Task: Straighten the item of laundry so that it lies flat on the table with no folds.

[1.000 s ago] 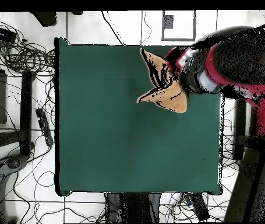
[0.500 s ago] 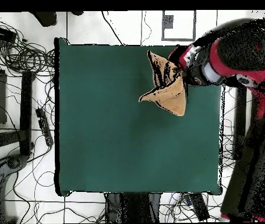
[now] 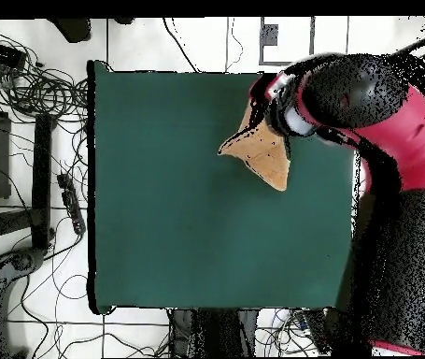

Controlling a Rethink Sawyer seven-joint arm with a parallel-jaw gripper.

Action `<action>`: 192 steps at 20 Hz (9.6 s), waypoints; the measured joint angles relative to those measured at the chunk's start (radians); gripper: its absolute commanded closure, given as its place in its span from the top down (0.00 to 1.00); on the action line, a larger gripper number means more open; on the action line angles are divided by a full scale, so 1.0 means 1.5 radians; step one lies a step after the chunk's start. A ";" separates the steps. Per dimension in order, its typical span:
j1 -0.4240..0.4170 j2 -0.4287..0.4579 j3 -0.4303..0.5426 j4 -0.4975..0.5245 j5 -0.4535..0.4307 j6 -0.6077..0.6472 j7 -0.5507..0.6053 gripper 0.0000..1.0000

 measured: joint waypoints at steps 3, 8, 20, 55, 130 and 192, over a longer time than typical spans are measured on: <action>0.020 -0.014 -0.001 0.037 0.001 -0.064 0.000 0.00; 0.055 -0.049 -0.001 0.095 0.021 -0.115 0.000 0.00; 0.098 -0.138 0.014 0.259 0.087 -0.219 0.000 0.00; 0.013 -0.112 0.250 0.527 -0.026 -0.674 0.000 0.00; -0.004 0.260 0.590 0.222 -0.161 -1.013 0.121 0.00; -0.061 0.274 0.597 0.233 -0.239 -1.013 0.122 1.00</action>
